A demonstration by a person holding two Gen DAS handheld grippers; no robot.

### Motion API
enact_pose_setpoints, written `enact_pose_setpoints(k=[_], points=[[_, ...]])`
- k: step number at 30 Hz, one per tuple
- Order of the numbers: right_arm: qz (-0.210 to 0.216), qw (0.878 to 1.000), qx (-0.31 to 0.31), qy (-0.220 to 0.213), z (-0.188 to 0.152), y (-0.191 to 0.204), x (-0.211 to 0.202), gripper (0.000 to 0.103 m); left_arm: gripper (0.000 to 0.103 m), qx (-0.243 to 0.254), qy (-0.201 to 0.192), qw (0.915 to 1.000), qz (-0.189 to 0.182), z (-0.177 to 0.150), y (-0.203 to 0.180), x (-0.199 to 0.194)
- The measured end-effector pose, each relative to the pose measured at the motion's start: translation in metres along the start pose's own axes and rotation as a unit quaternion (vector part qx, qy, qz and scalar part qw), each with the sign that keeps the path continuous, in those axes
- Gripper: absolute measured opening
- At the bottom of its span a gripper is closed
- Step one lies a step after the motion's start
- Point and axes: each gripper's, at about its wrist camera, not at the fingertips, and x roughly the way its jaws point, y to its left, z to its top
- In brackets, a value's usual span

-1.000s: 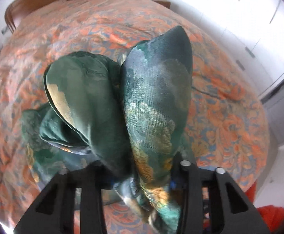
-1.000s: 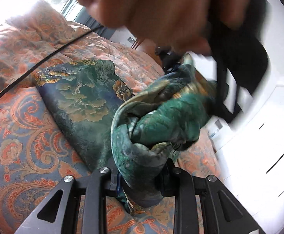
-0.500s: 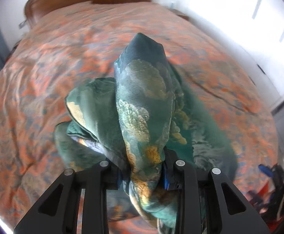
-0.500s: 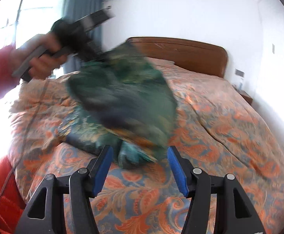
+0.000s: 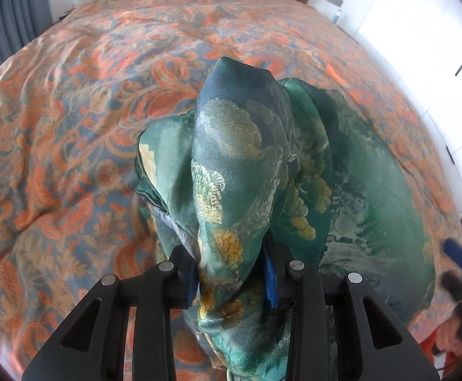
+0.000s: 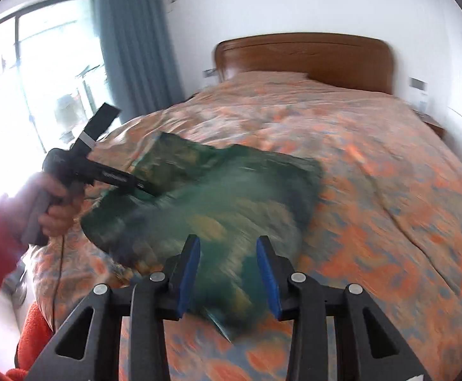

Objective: Fold large clothes

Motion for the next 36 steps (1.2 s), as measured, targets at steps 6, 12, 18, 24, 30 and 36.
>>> enact_pose_setpoints(k=[6,12,18,24,30,36], points=[[-0.014,0.993,-0.021,0.113,-0.020,-0.004,0.088,0.035,0.039,-0.028,0.013,0.9991,-0.029,-0.020,0.018,0.024],[-0.014,0.989,0.000,0.146,-0.045,-0.020,0.110,0.035,0.044,-0.061,0.000,0.9960,-0.065,-0.038,0.035,0.043],[-0.043,0.989,-0.012,0.141,-0.052,-0.014,0.121,0.035,0.046,-0.082,-0.001,0.9934,-0.080,-0.041,0.042,0.050],[-0.044,0.983,-0.005,0.180,-0.017,-0.004,0.108,0.035,0.047,-0.089,0.000,0.9918,-0.091,-0.041,0.047,0.048],[-0.061,0.991,0.036,0.110,0.075,-0.012,0.109,0.035,0.047,-0.096,-0.007,0.9898,-0.105,-0.045,0.053,0.050],[-0.077,0.983,0.075,0.150,0.086,-0.035,0.205,0.035,0.047,-0.095,-0.009,0.9908,-0.096,-0.050,0.053,0.054]])
